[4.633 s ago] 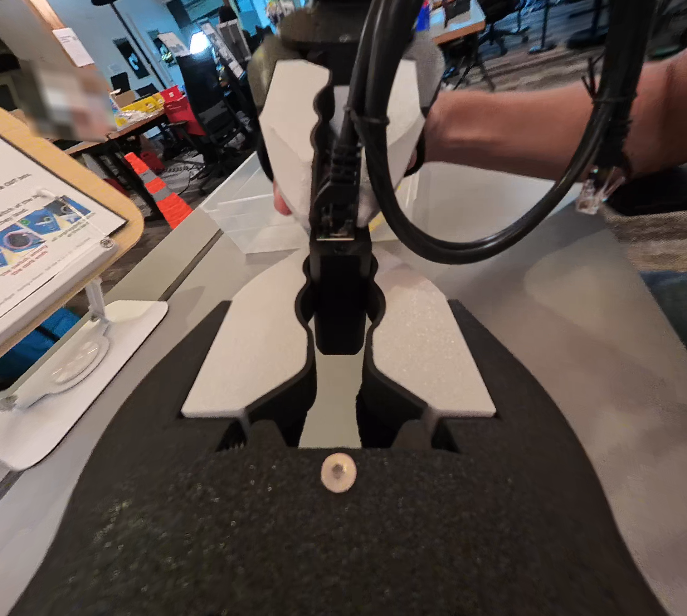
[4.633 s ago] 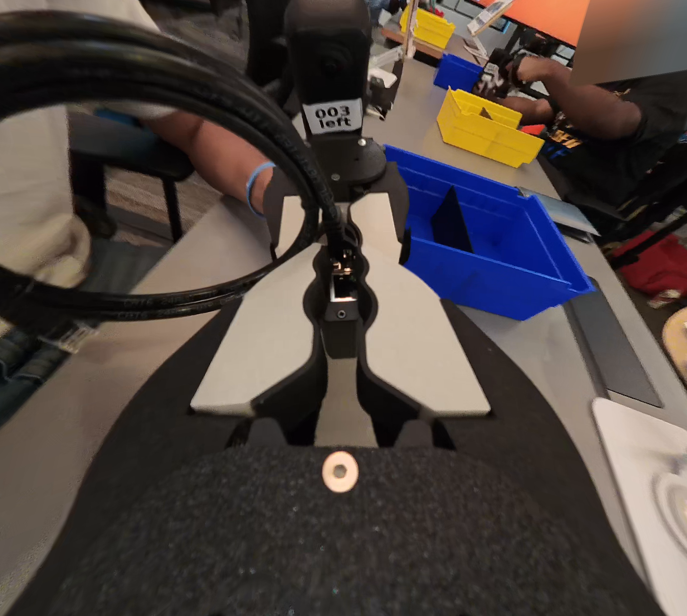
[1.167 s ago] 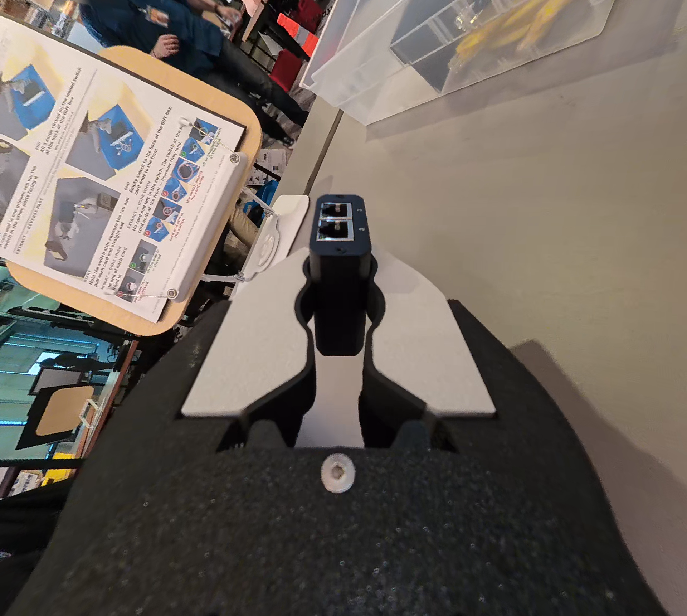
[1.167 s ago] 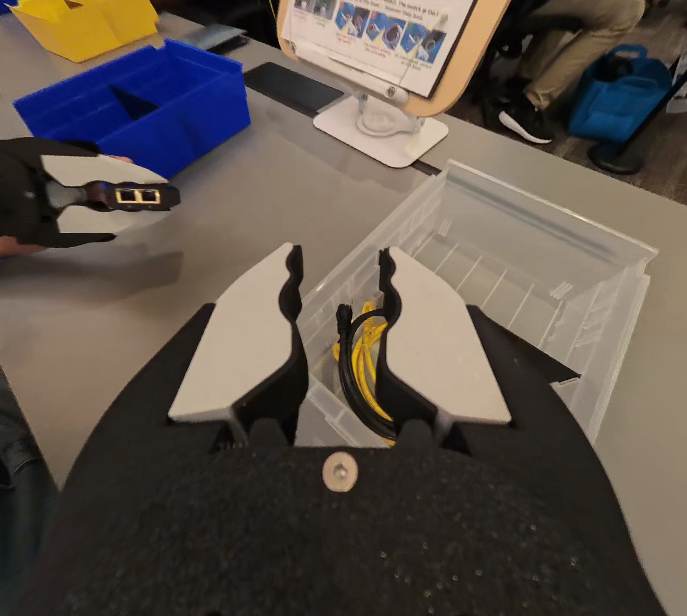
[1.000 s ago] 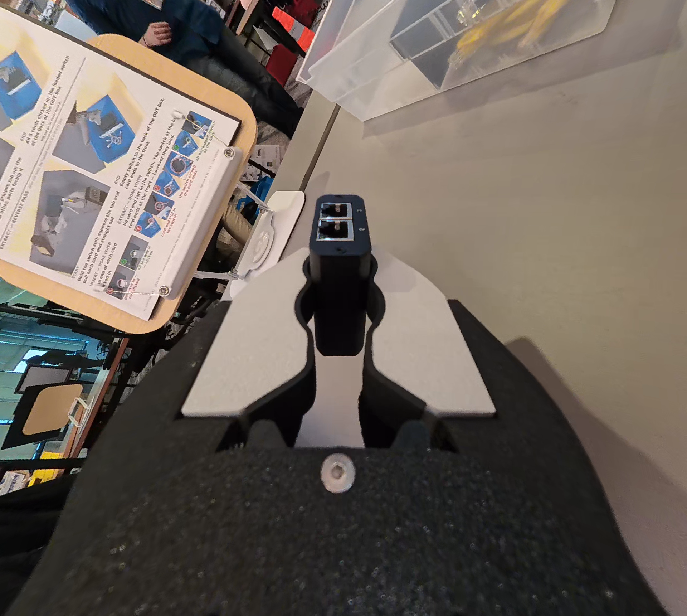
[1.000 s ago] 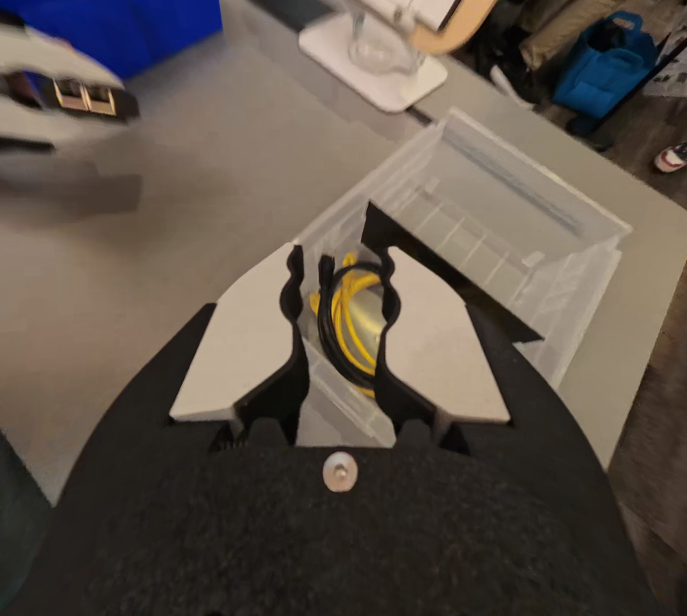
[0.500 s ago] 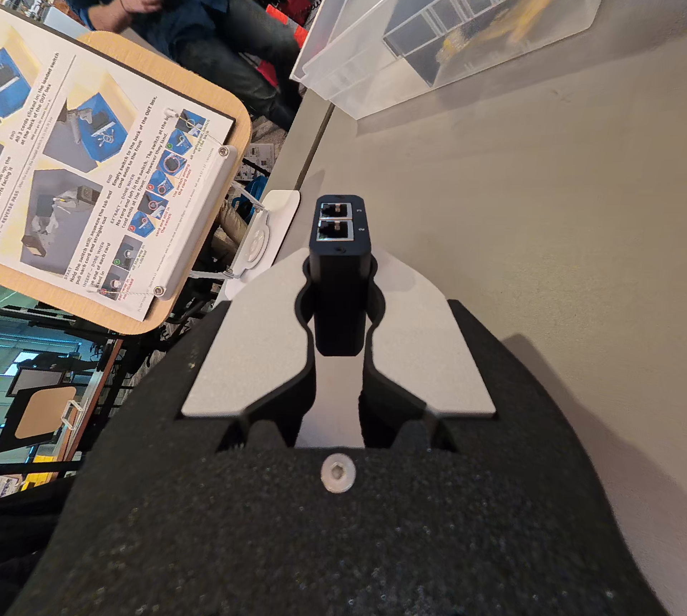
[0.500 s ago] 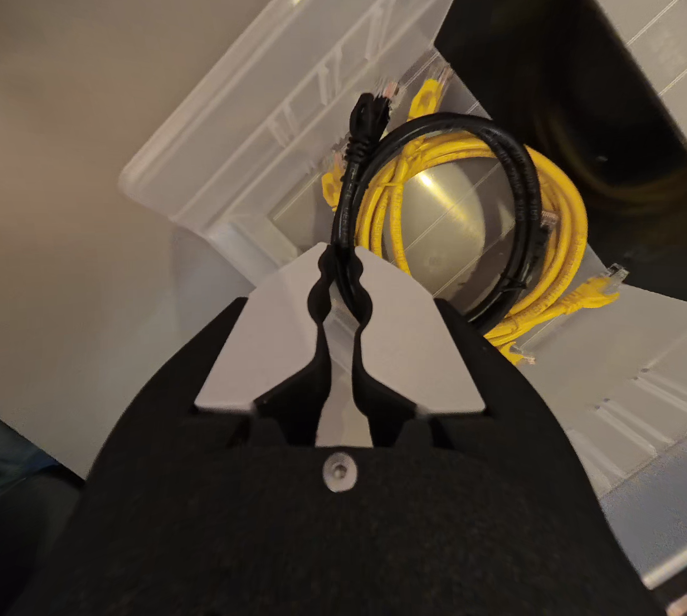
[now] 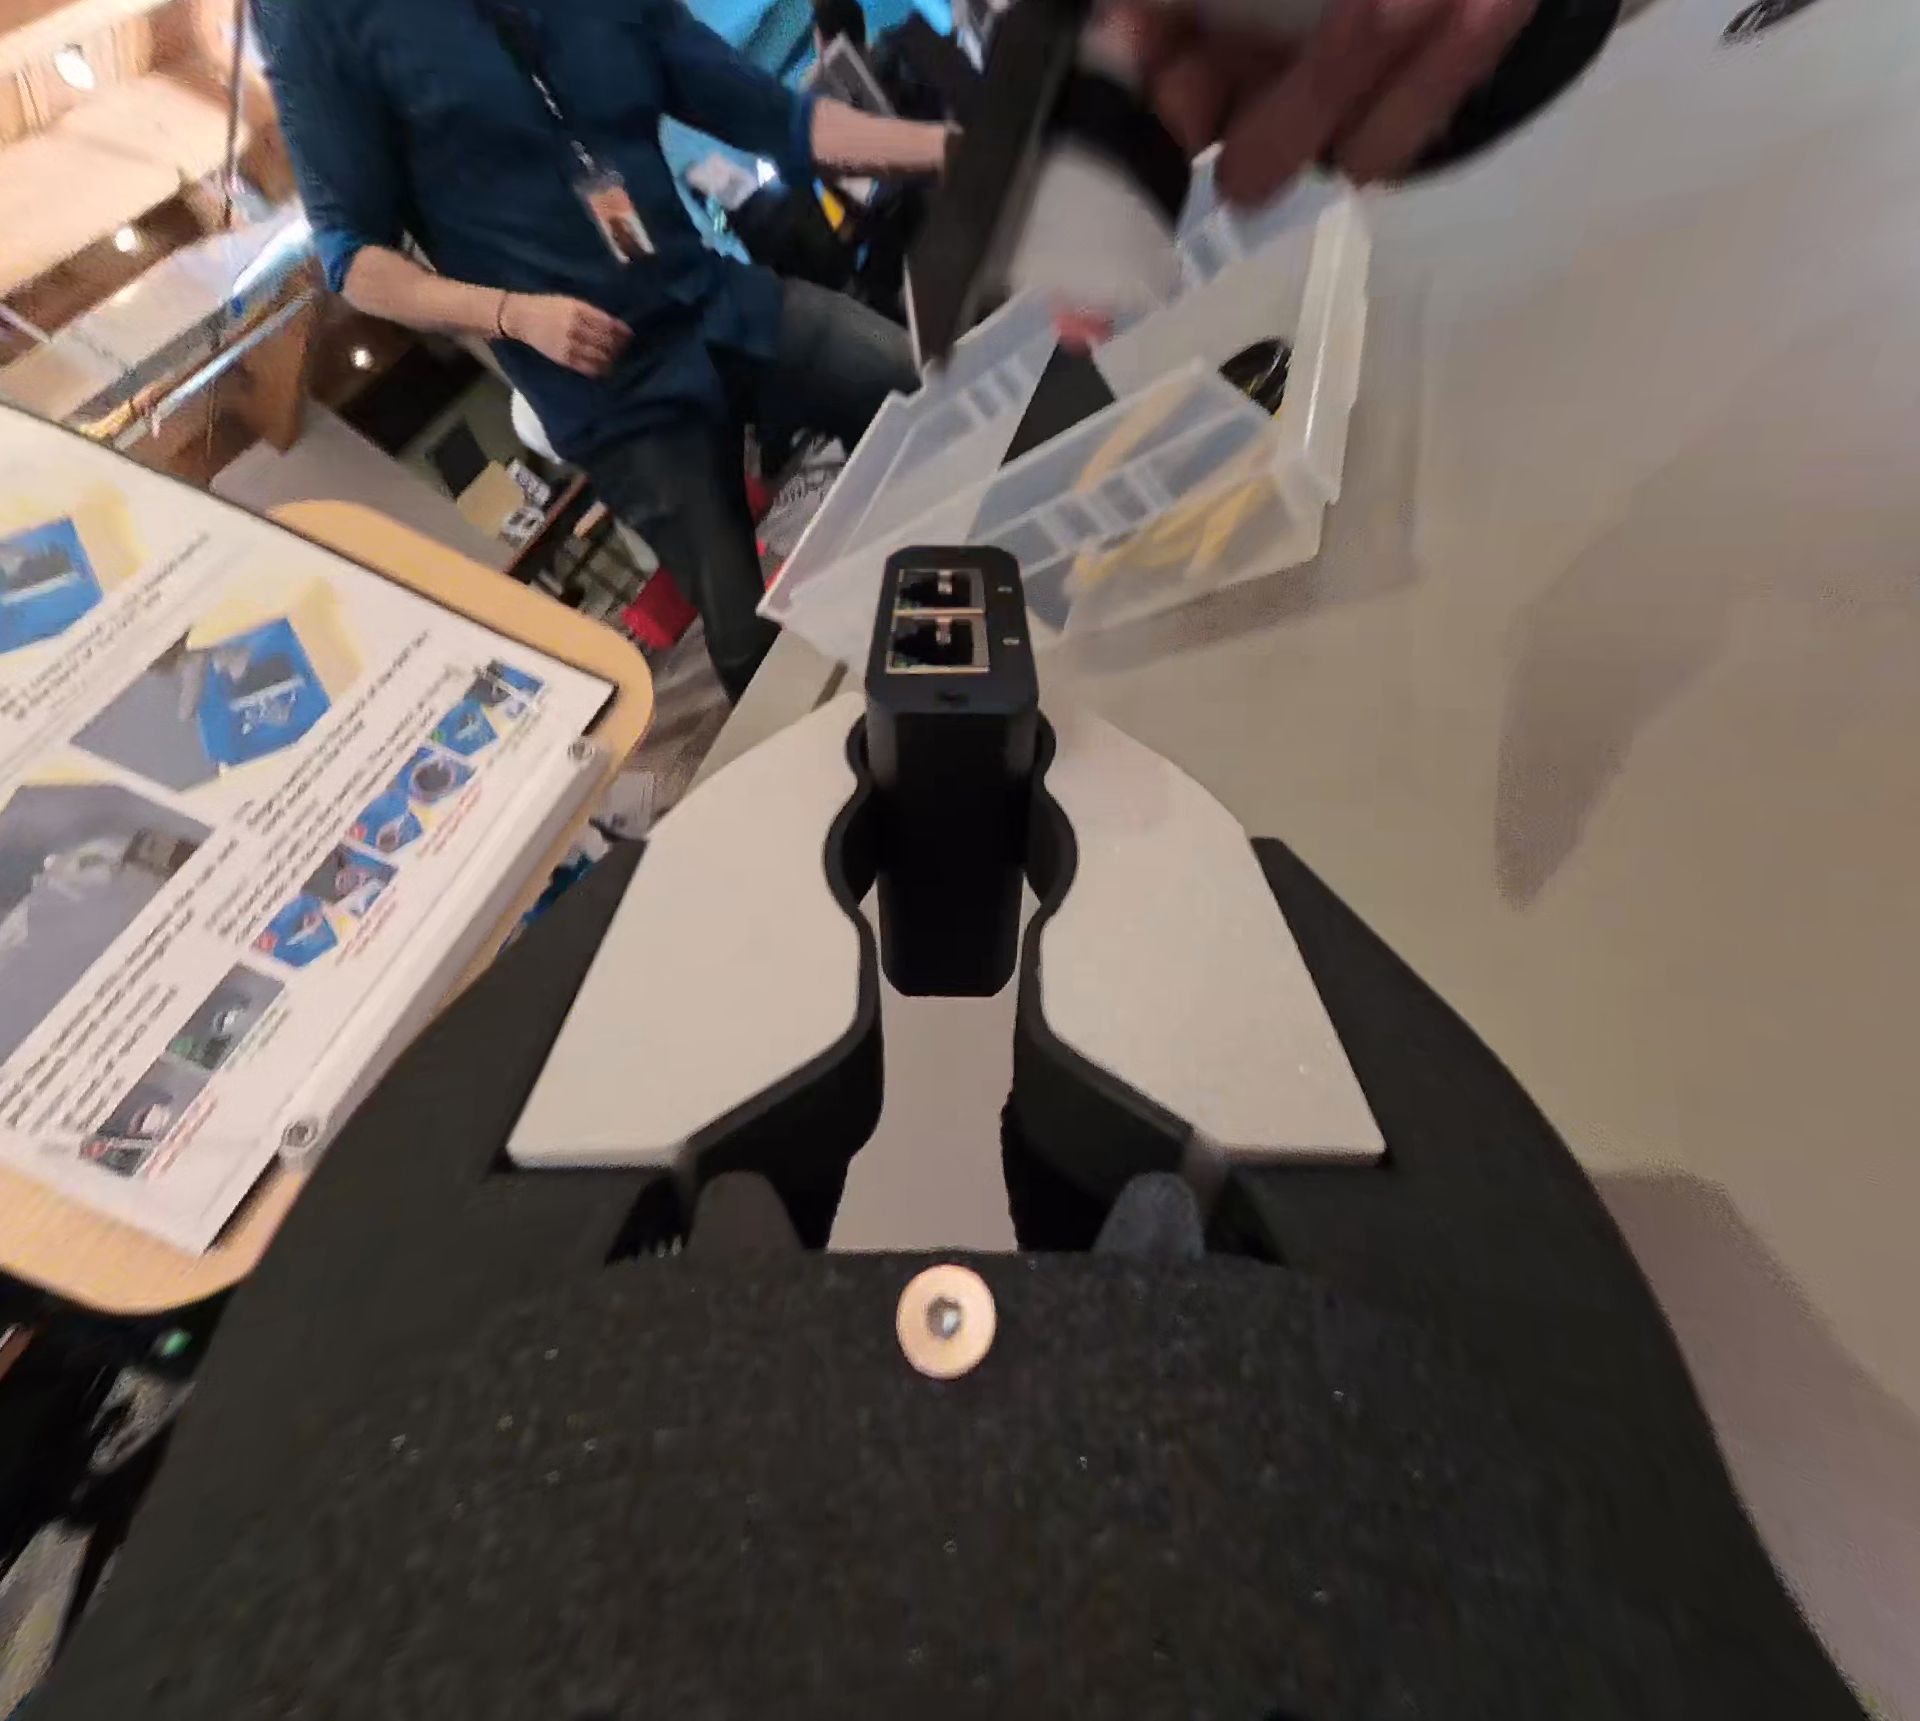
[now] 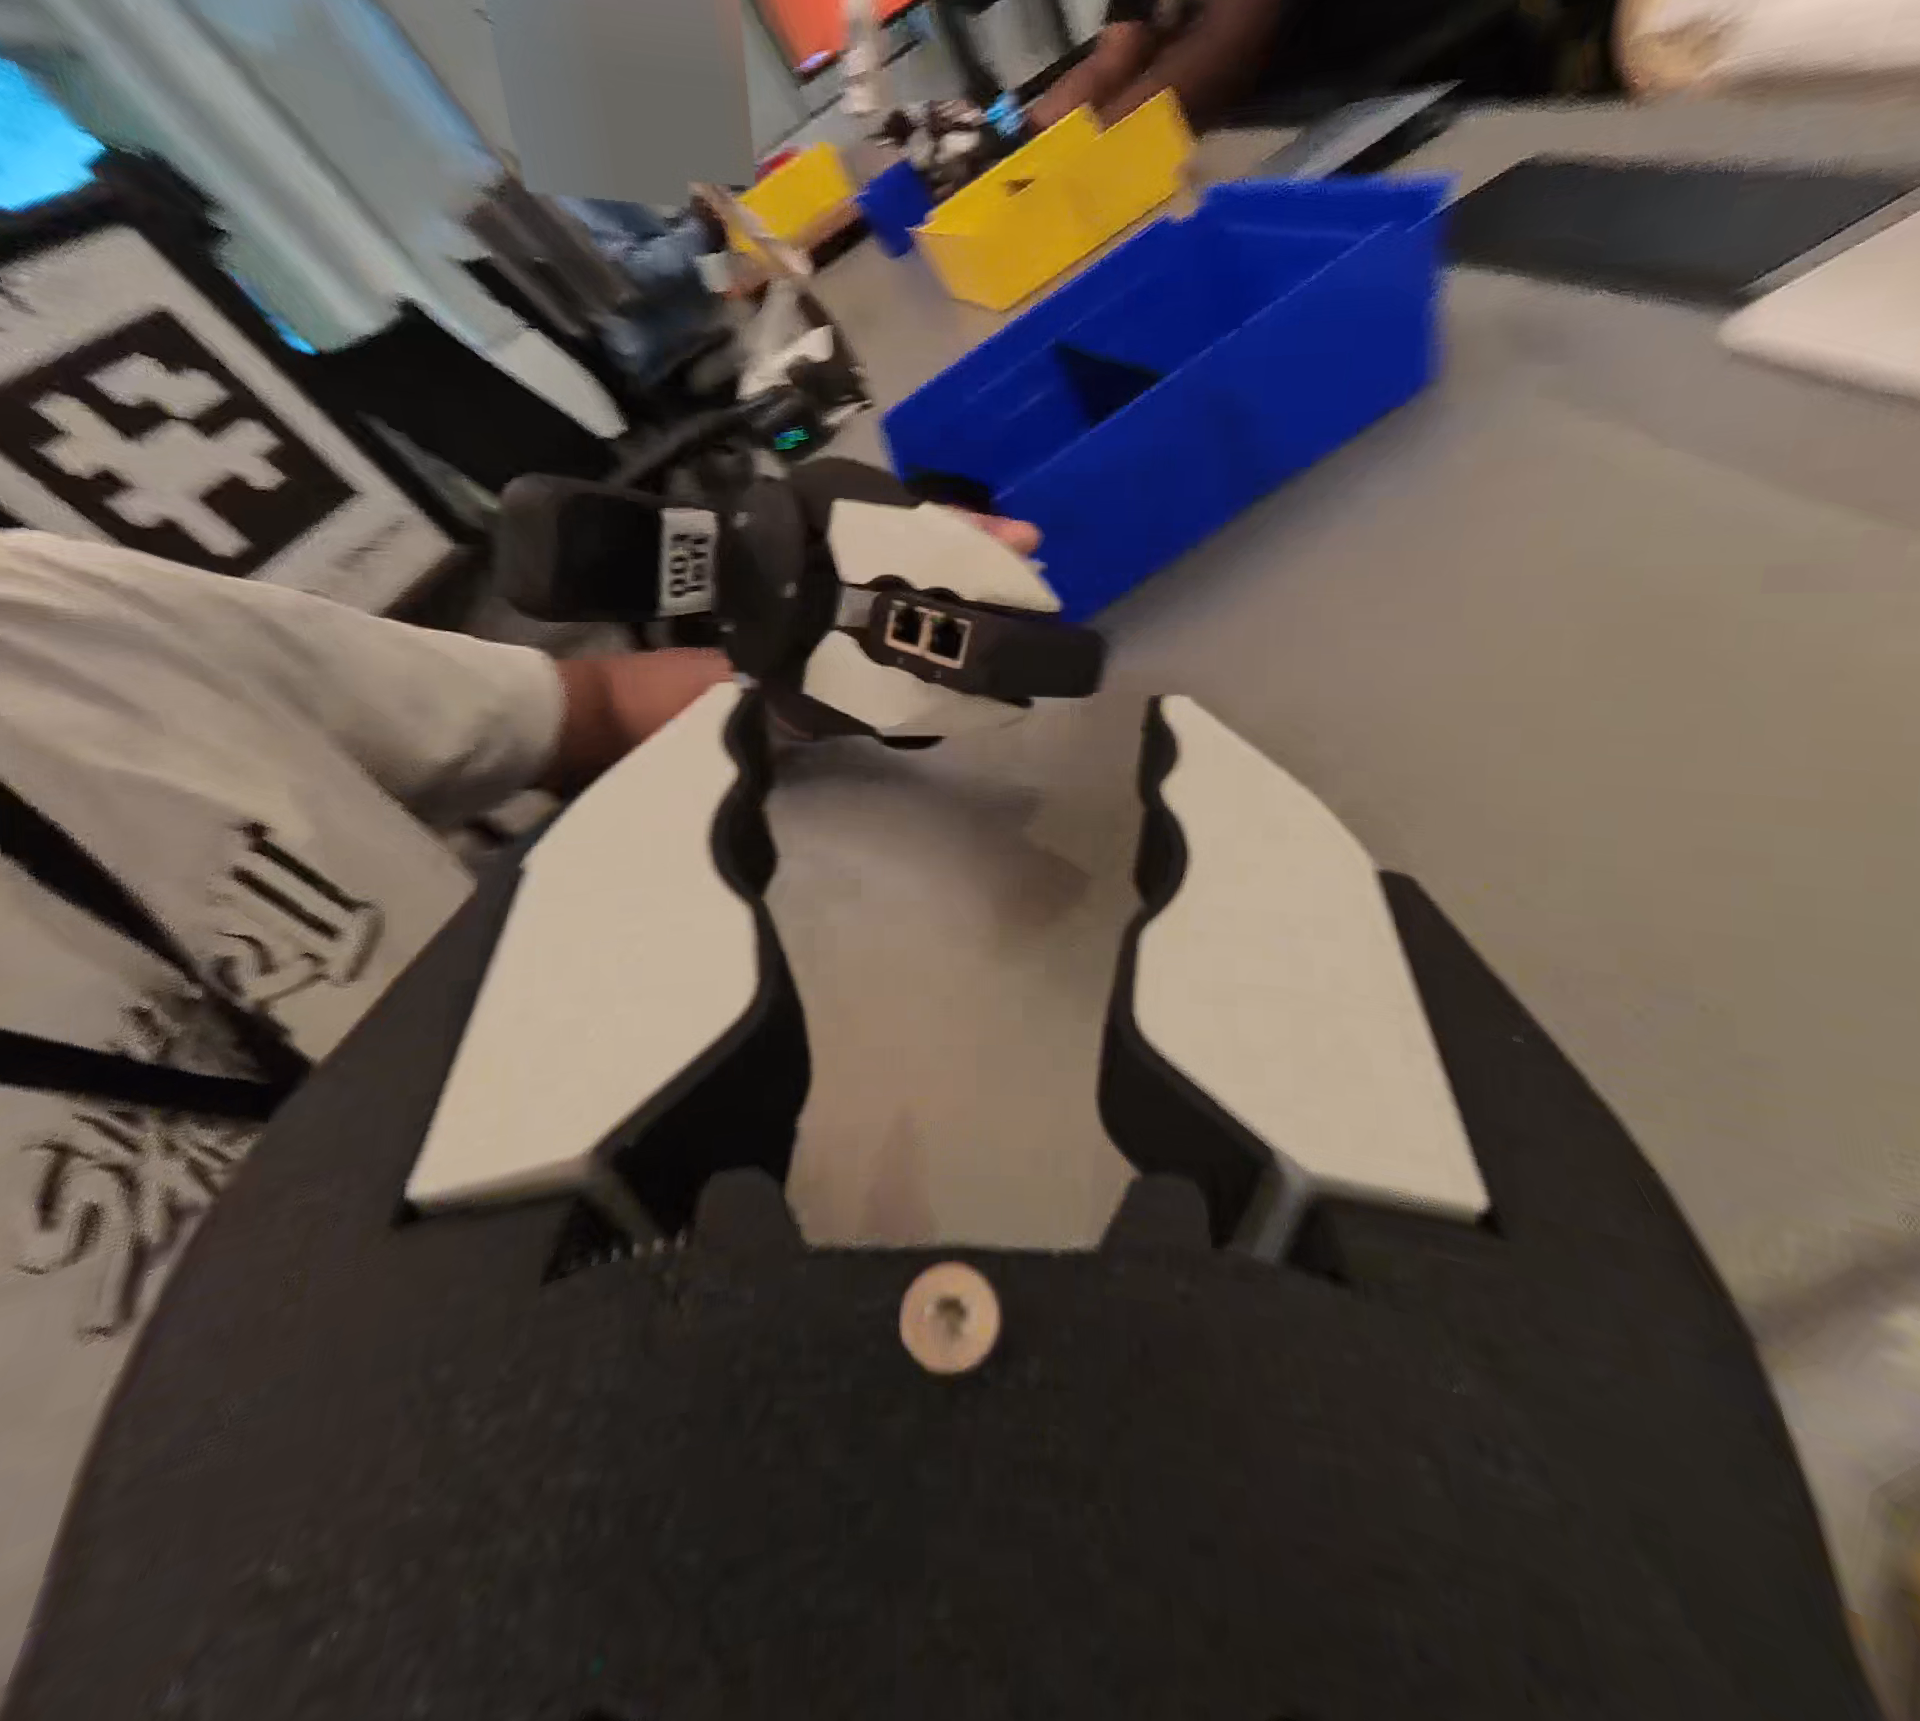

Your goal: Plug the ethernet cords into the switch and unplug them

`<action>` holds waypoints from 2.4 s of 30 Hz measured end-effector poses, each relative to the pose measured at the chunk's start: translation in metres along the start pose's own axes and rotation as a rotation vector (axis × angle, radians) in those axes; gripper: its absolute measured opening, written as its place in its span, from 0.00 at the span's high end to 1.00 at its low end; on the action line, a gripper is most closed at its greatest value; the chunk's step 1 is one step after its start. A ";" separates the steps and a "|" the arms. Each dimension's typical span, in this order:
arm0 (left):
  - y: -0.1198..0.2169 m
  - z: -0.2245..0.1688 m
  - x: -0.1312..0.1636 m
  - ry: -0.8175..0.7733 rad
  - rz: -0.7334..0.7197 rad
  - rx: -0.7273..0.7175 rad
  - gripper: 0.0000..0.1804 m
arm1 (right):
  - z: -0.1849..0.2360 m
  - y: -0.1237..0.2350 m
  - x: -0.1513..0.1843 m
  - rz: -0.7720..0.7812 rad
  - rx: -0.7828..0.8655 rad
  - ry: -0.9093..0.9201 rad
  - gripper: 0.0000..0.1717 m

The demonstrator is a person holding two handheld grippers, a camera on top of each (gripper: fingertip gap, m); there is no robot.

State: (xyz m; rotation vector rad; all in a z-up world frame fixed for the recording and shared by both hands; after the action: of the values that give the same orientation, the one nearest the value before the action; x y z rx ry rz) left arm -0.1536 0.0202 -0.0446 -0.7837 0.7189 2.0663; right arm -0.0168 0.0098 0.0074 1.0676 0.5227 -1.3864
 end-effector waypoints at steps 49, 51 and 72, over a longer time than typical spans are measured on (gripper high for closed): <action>-0.012 0.007 0.034 0.467 0.090 0.162 0.82 | -0.309 0.117 0.008 0.795 1.056 -0.359 0.67; -0.012 0.005 0.038 0.497 0.104 0.192 0.82 | -0.314 0.113 0.014 0.815 1.078 -0.387 0.67; 0.115 0.030 0.014 0.967 0.294 0.165 0.77 | -0.109 0.174 -0.010 0.042 1.091 0.028 0.60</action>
State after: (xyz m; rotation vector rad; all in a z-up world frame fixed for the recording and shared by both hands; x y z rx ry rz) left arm -0.2633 -0.0115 -0.0101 -1.6786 1.5716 1.7531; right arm 0.1759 0.0804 0.0151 1.9328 -0.3184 -1.6327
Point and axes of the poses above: each gripper's, where its closed fingertips meet, y back along the fingers, x out of its underside, z = x × y across the jaws, the point moved 4 cm from there along y, back along the fingers, and after that the axes turned 8 degrees about z, right-handed, at the moved point
